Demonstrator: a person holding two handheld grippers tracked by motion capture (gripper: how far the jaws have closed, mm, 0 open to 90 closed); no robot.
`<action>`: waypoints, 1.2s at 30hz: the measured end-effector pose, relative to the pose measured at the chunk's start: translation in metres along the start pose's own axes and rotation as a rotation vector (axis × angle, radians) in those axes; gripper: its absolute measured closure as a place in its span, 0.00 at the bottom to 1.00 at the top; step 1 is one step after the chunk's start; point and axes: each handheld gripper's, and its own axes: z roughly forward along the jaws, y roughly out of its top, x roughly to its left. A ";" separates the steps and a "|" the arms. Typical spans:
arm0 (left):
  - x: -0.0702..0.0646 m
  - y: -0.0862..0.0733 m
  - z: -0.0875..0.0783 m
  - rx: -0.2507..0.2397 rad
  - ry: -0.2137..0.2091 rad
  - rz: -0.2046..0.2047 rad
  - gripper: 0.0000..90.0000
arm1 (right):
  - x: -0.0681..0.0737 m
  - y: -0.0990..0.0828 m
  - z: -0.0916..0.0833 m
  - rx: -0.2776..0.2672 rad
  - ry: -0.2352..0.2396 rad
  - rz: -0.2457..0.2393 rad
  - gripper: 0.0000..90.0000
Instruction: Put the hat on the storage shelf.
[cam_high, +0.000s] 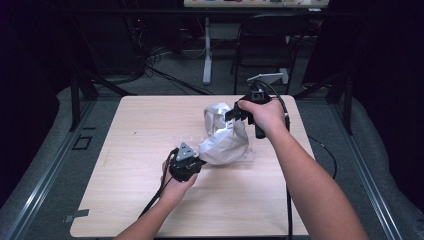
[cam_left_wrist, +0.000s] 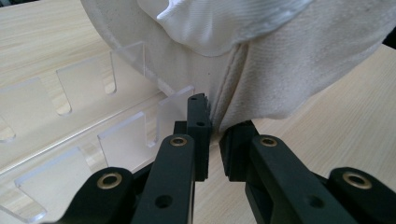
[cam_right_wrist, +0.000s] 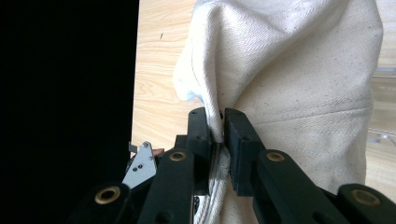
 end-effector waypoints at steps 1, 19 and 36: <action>0.000 0.000 -0.001 0.009 -0.004 -0.003 0.93 | -0.001 0.000 -0.001 0.005 -0.001 -0.006 0.90; 0.003 -0.001 -0.019 0.014 0.029 -0.009 0.68 | -0.003 -0.004 -0.012 -0.016 0.013 -0.013 0.79; 0.027 -0.036 -0.084 0.053 0.044 -0.106 0.55 | -0.008 -0.046 -0.049 -0.126 -0.068 -0.197 0.64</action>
